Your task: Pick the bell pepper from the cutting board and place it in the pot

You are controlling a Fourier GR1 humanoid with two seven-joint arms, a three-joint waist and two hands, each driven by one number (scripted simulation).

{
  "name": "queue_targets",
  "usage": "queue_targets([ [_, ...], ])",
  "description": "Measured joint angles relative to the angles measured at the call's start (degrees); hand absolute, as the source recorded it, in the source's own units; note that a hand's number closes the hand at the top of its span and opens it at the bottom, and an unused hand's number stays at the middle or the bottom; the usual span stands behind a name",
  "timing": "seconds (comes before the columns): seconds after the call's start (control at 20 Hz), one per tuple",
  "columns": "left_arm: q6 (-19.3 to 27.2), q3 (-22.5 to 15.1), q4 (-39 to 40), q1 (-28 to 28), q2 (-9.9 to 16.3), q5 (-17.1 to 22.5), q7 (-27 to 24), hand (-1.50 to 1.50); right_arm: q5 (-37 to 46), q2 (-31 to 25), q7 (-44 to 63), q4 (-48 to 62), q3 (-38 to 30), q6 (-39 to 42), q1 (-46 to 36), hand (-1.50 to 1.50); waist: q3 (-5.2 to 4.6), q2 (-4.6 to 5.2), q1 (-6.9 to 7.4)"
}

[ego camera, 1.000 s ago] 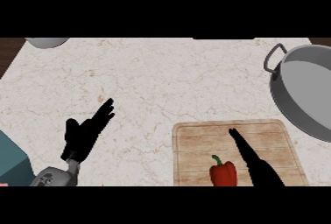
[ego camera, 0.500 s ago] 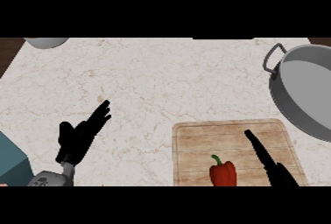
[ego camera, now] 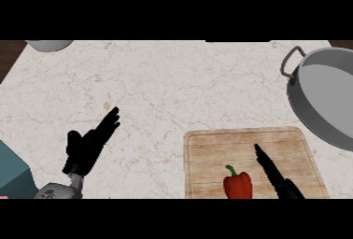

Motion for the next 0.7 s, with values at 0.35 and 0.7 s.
queue_targets([
  [0.35, -1.8, 1.66, 0.92, -0.3, -1.02, -1.29, -0.25, 0.0, -4.13, 3.38, -4.73, 8.2, -1.76, 0.54, -2.51, -1.5, -0.15, -0.24, 0.04],
  [0.7, -3.33, 2.88, 0.7, 0.06, -1.26, -1.81, -0.04, 0.0, -0.13, 3.81, -13.65, 16.33, -1.19, -0.52, -5.75, 1.5, -0.84, -0.81, -0.03],
])
